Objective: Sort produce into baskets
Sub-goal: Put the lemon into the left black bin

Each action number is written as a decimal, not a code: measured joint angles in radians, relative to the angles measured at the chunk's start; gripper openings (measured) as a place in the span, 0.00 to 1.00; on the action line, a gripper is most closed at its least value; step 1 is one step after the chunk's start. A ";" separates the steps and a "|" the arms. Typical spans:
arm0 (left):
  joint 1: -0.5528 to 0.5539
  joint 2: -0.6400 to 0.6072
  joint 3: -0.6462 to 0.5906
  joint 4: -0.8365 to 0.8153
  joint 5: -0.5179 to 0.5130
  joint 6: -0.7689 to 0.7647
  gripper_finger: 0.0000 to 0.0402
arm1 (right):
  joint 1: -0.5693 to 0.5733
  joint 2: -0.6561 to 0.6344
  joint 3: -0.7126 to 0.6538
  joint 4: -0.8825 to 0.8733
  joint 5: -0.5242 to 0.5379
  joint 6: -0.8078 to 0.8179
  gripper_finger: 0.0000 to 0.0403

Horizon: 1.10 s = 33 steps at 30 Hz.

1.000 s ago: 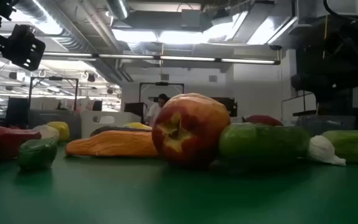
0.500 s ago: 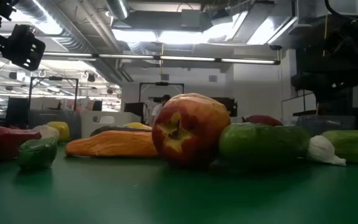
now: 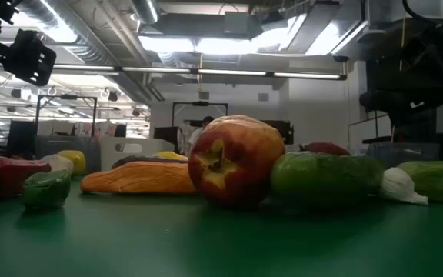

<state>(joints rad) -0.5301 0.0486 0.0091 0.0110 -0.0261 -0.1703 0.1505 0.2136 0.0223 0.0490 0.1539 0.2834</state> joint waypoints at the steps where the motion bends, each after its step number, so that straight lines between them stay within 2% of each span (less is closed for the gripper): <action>1: 0.000 0.000 0.000 0.000 0.000 0.021 0.79 | 0.000 0.000 0.000 0.000 -0.001 0.000 0.54; 9: 0.000 0.000 0.000 0.000 -0.001 0.308 0.79 | 0.000 0.000 0.001 0.012 -0.005 -0.001 0.54; 11: 0.000 0.000 0.000 0.008 -0.002 0.355 0.79 | 0.000 0.000 0.002 0.015 0.031 -0.004 0.54; 17: 0.001 0.000 0.000 0.147 -0.045 0.372 0.79 | 0.000 0.000 0.002 0.035 0.171 -0.003 0.54; 21: 0.001 0.000 0.000 0.205 -0.046 0.492 0.79 | 0.000 0.000 0.002 0.145 0.184 -0.007 0.54; 28: 0.000 0.000 0.000 0.257 -0.045 0.493 0.79 | 0.000 0.000 0.003 0.304 0.141 -0.054 0.54; 33: 0.000 0.000 0.000 0.324 -0.038 0.336 0.79 | 0.000 0.000 0.003 0.322 0.151 -0.088 0.54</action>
<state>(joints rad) -0.5297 0.0484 0.0093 0.3345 -0.0642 0.1659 0.1501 0.2134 0.0257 0.3706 0.3047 0.1953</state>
